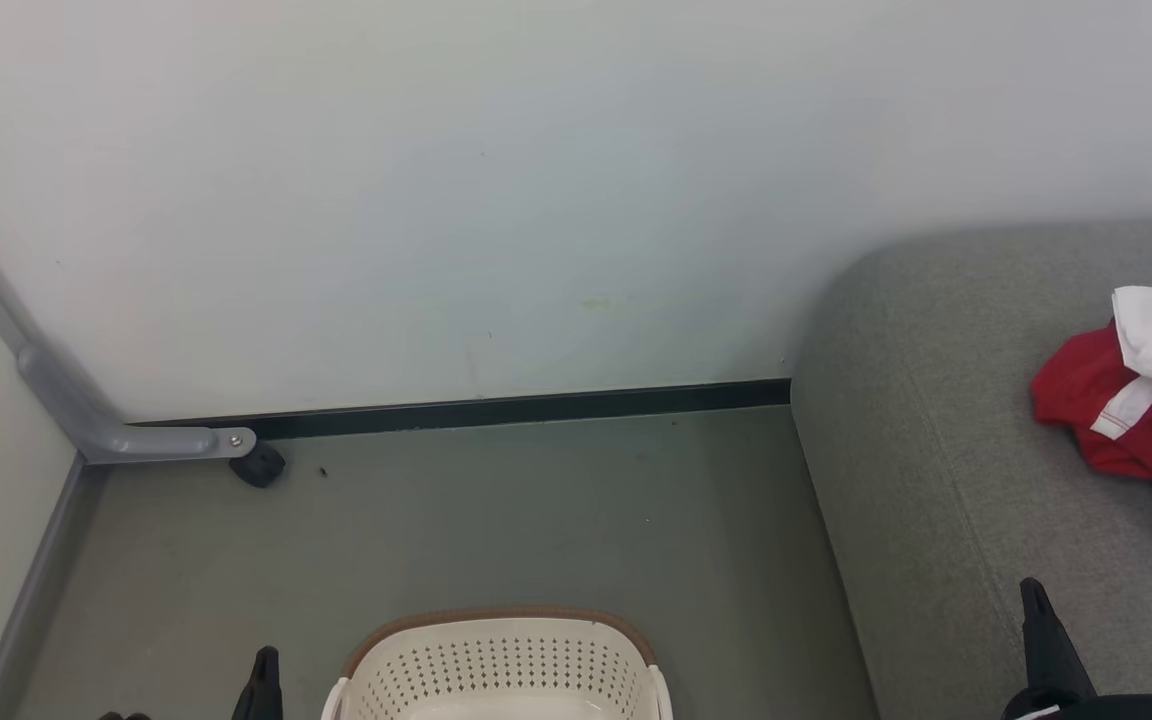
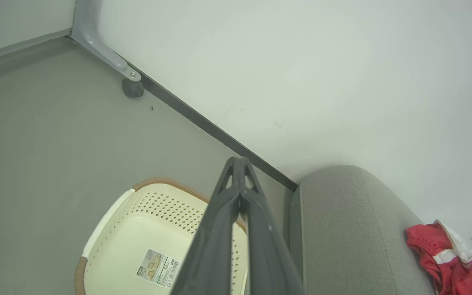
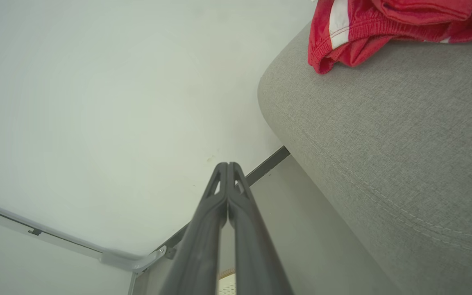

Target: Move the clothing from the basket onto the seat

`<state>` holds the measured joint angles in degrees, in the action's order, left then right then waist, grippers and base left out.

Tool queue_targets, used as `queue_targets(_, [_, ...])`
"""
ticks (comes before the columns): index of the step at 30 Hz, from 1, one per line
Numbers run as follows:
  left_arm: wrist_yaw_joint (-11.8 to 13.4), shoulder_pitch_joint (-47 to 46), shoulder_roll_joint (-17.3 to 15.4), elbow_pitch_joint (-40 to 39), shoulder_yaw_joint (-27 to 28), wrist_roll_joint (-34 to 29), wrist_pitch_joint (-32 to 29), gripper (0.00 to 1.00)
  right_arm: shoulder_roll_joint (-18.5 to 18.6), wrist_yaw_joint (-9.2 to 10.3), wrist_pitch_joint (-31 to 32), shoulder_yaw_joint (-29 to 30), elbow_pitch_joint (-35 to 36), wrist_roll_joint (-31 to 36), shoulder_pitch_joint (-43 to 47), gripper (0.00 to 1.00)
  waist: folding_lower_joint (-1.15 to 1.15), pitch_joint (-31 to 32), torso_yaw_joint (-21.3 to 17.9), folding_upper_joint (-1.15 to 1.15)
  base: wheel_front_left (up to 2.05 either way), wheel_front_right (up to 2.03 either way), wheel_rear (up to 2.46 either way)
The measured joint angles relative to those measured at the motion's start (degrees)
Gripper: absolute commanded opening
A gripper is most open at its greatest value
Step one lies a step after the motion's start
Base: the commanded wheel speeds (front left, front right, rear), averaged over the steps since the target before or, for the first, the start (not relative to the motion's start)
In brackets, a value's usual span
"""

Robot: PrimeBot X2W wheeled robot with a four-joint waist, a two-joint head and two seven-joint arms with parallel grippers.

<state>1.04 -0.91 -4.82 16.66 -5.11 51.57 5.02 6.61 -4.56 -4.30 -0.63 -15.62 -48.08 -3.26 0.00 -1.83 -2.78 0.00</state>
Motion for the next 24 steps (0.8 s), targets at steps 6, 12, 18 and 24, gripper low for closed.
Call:
queue_targets(6, [-0.6, -0.1, 0.4, 0.0, 1.1, 4.3, -1.4, 0.00, -0.3, -0.07, 1.2, 0.9, -0.1, -4.4, 0.0, 0.00, 0.00, 0.2, 0.3, 0.00, 0.00, 0.00, 0.00])
queue_targets(12, [-1.6, -0.2, 0.7, 0.1, 2.2, 8.7, -2.5, 0.00, -0.8, -0.49, 2.3, 1.8, -0.3, -9.0, -0.4, 0.00, 0.00, 0.4, 0.6, 0.00, 0.00, 0.00, 0.00])
queue_targets(18, [-2.3, -1.2, 0.9, 0.1, 3.1, 12.7, -3.7, 0.00, -1.1, -0.57, 3.3, 2.7, -0.5, -13.6, -0.8, 0.00, 0.00, 0.5, 0.9, 0.00, 0.00, 0.00, 0.00])
queue_targets(24, [-3.1, -1.3, 1.1, 0.2, 4.1, 16.2, -4.7, 0.00, -1.5, -0.83, 4.3, 3.4, -0.7, -17.4, -0.8, 0.00, 0.00, 0.7, 1.1, 0.00, 0.00, 0.00, 0.00])
